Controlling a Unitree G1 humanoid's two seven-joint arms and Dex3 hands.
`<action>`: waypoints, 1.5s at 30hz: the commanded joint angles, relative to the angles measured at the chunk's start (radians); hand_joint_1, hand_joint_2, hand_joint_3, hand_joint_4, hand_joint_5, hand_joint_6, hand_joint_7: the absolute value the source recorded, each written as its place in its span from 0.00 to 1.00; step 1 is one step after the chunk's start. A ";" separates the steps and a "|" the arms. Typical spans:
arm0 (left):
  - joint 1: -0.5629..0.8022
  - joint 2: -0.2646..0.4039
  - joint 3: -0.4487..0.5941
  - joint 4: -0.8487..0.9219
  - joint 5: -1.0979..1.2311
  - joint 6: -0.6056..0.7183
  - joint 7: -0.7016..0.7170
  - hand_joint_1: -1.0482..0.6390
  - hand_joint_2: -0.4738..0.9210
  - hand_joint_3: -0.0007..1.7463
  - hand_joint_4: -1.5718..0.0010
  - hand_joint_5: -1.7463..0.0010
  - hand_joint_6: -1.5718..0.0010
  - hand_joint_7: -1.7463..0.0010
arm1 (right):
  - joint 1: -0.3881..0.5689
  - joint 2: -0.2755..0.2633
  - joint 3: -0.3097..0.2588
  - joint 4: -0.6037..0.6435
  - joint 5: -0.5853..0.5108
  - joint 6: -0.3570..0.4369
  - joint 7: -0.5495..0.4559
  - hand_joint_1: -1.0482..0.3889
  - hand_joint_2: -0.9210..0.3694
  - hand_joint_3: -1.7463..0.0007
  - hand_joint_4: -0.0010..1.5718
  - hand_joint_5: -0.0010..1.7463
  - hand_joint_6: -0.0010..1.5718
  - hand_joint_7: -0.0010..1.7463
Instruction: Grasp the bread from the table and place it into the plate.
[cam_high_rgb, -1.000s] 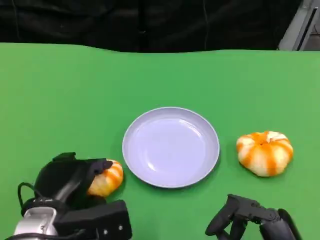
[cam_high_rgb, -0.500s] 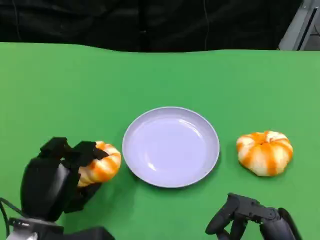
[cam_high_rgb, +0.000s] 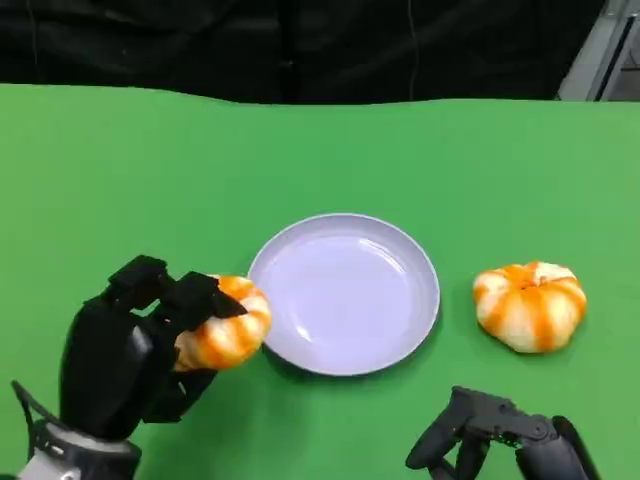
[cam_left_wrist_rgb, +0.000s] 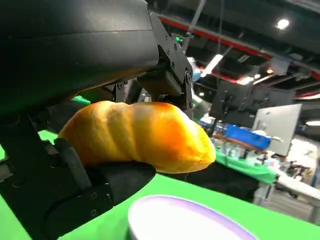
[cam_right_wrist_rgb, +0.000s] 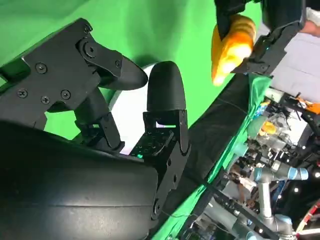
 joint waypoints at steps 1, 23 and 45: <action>-0.039 -0.010 -0.022 -0.014 0.008 0.000 -0.021 0.53 0.37 1.00 0.37 0.00 0.42 0.15 | 0.007 -0.002 0.000 0.001 0.002 -0.013 -0.011 0.61 0.38 0.37 0.50 0.94 0.54 0.66; -0.216 -0.196 -0.116 0.098 -0.044 0.186 -0.301 0.54 0.52 0.78 0.44 0.01 0.45 0.25 | 0.053 -0.002 0.037 -0.046 0.009 -0.024 0.004 0.66 0.43 0.30 0.47 0.89 0.52 0.68; -0.078 -0.145 -0.166 -0.290 -0.048 0.644 -0.911 0.16 1.00 0.26 1.00 1.00 1.00 1.00 | 0.040 -0.004 0.041 -0.046 -0.027 -0.005 -0.012 0.65 0.46 0.28 0.50 0.88 0.53 0.68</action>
